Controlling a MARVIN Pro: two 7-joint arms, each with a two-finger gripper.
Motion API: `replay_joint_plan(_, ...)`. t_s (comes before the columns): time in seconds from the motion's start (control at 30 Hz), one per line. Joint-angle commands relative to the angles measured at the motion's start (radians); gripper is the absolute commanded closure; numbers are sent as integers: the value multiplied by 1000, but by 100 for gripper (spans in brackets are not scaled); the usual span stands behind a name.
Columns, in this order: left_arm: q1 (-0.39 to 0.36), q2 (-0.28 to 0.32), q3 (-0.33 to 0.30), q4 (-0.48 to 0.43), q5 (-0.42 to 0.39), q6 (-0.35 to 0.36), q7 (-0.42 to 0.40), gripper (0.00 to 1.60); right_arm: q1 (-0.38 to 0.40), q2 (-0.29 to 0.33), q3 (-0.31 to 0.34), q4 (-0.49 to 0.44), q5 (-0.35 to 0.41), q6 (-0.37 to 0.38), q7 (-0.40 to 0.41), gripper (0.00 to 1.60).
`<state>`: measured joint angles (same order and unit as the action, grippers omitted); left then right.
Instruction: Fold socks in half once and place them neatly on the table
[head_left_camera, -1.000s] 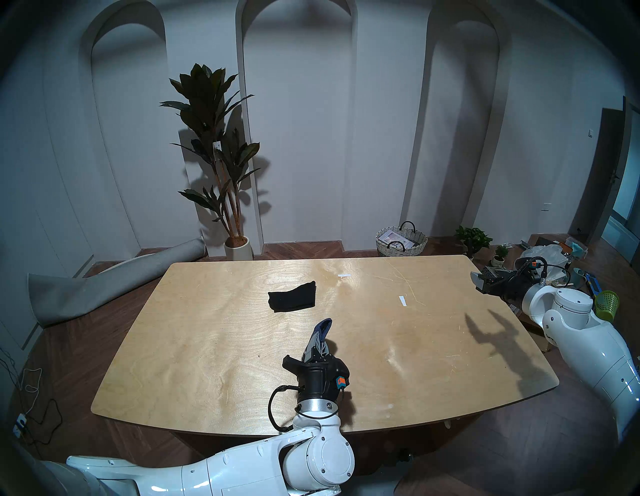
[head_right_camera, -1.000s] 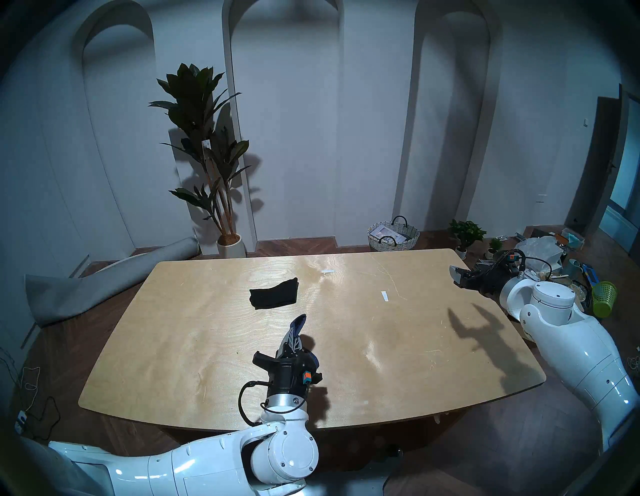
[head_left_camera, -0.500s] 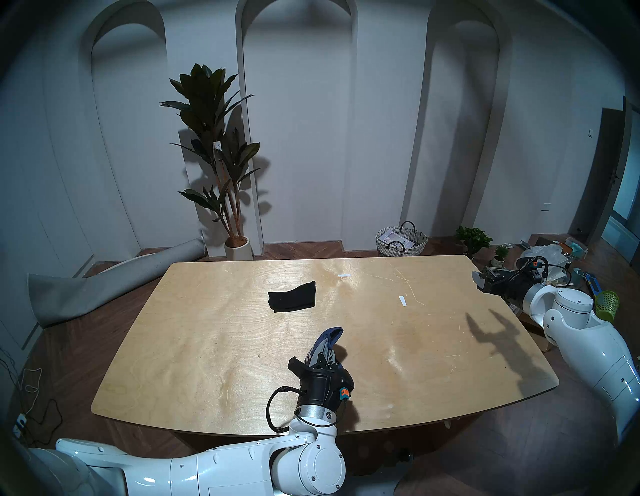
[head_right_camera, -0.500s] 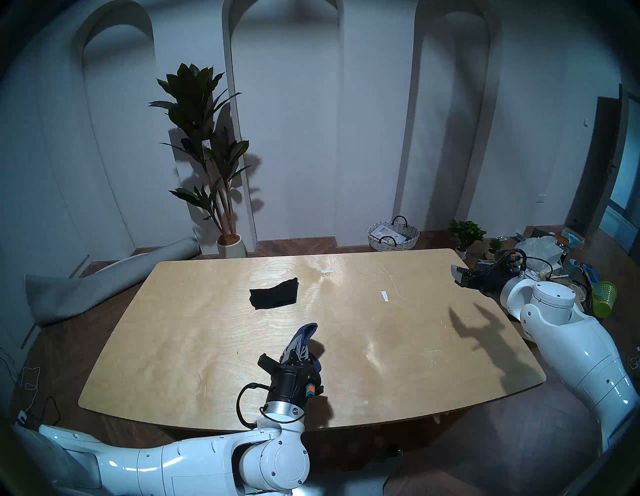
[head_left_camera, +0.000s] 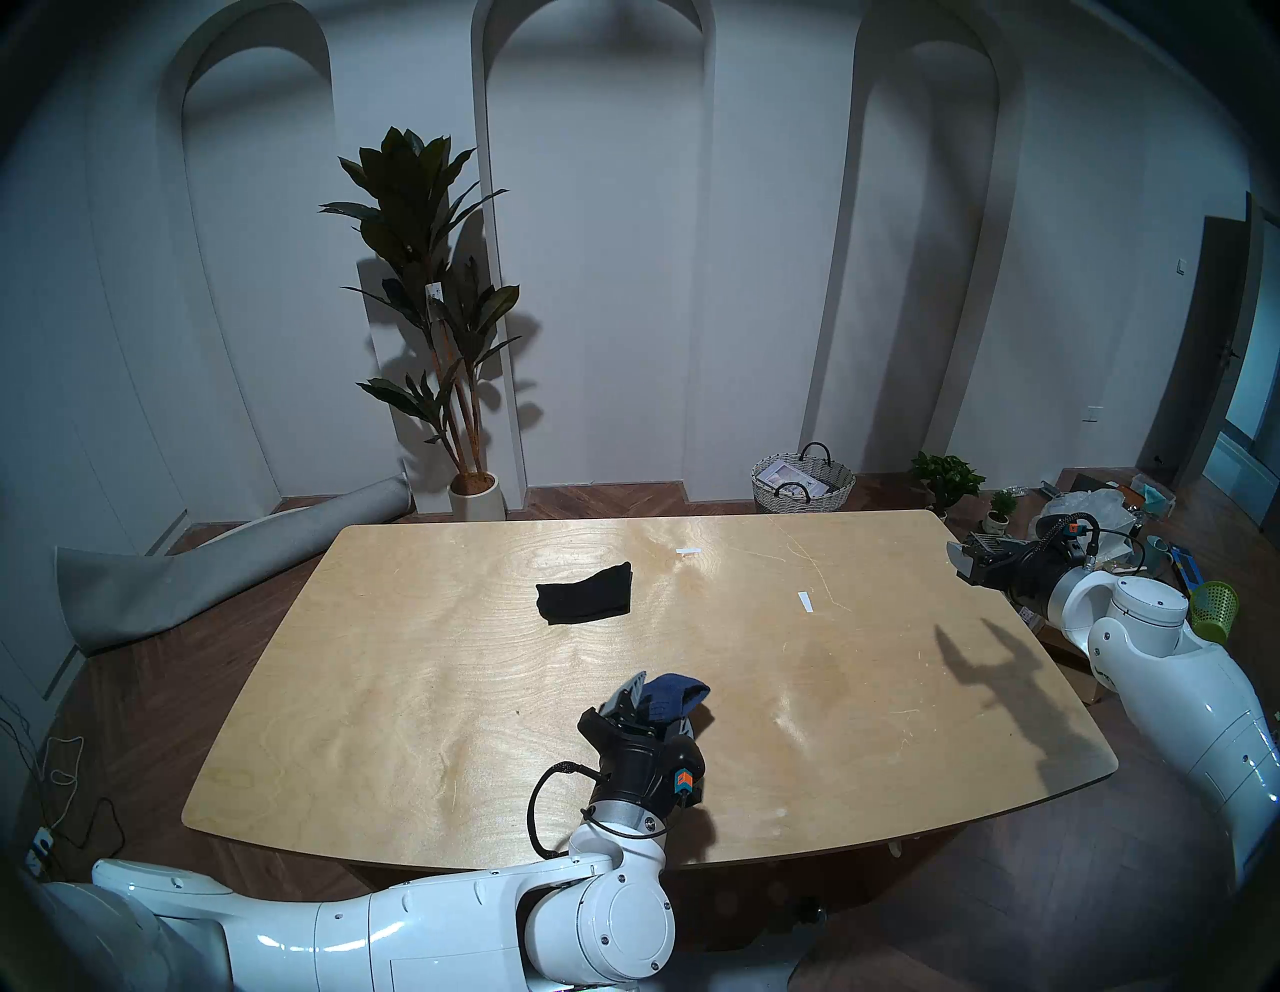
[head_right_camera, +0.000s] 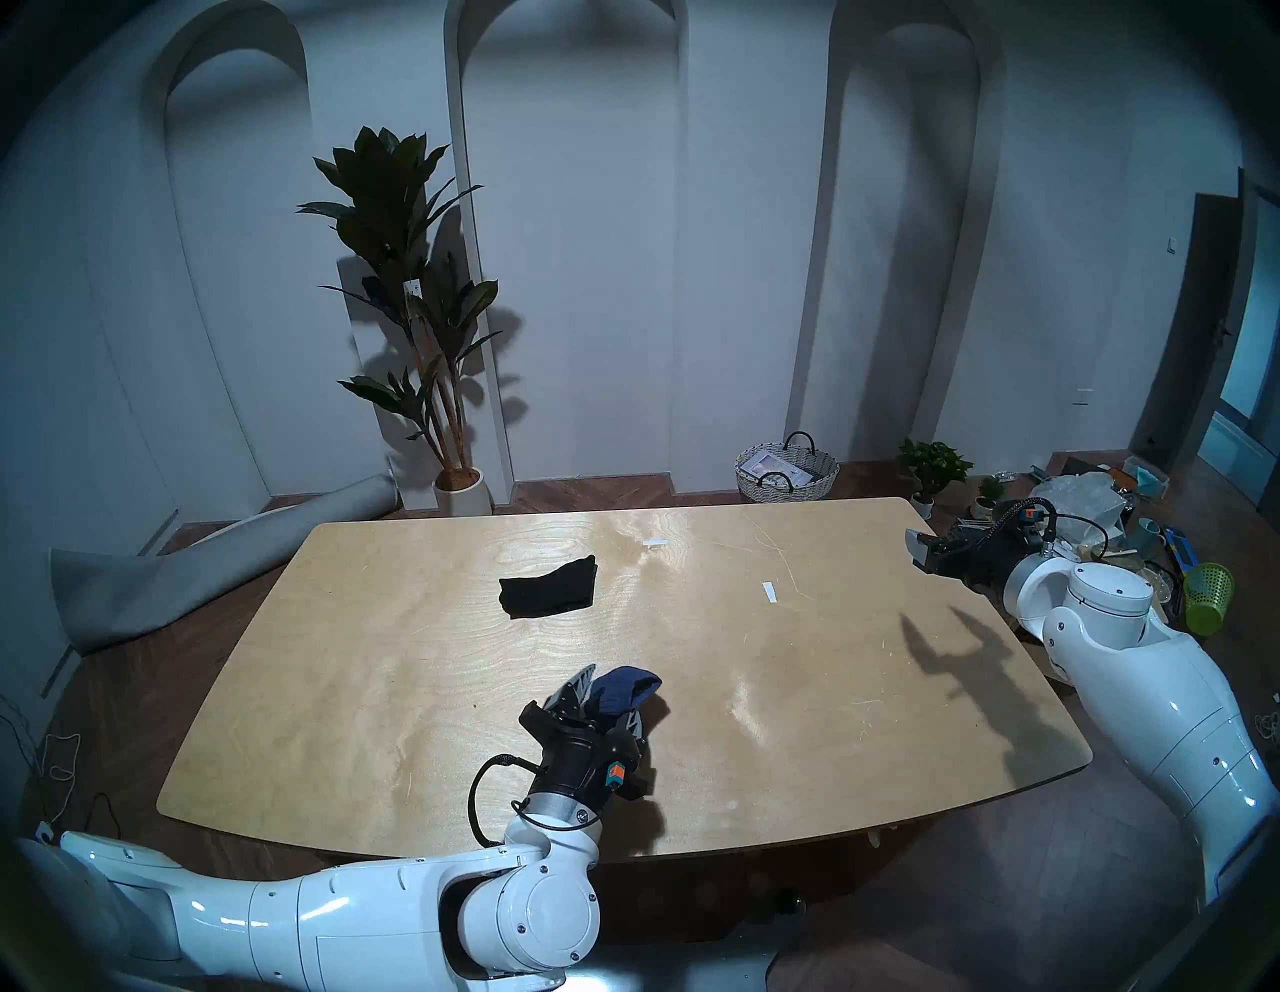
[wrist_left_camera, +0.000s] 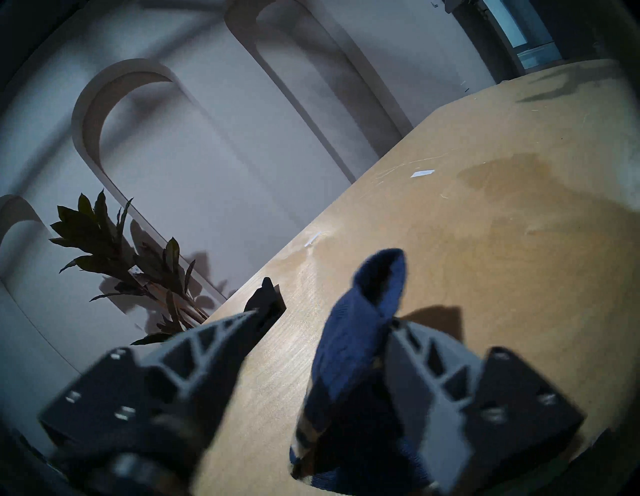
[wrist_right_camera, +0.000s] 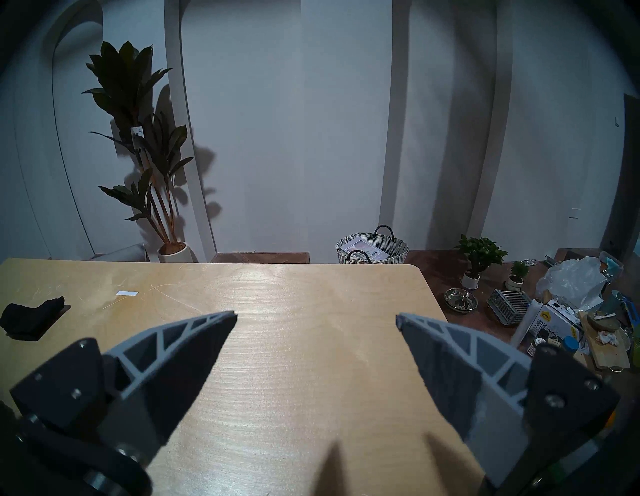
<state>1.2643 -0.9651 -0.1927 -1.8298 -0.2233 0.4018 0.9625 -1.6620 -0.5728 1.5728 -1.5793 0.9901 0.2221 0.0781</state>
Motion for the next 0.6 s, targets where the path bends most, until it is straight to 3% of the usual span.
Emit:
replay_joint_plan(0.0,-18,26,-14,-62,-5,-10,-15,0,28,4,1,5,-7,-9,3,0)
replay_joint_plan(0.37,2,80,-54,-158,-88,-20,-32,0,53,1,-19,14,-13,-3,10,0)
replay_joint_plan(0.57,39,120,-101,-220,-225,-53,-70,0,66,0,-31,16,-19,3,14,0)
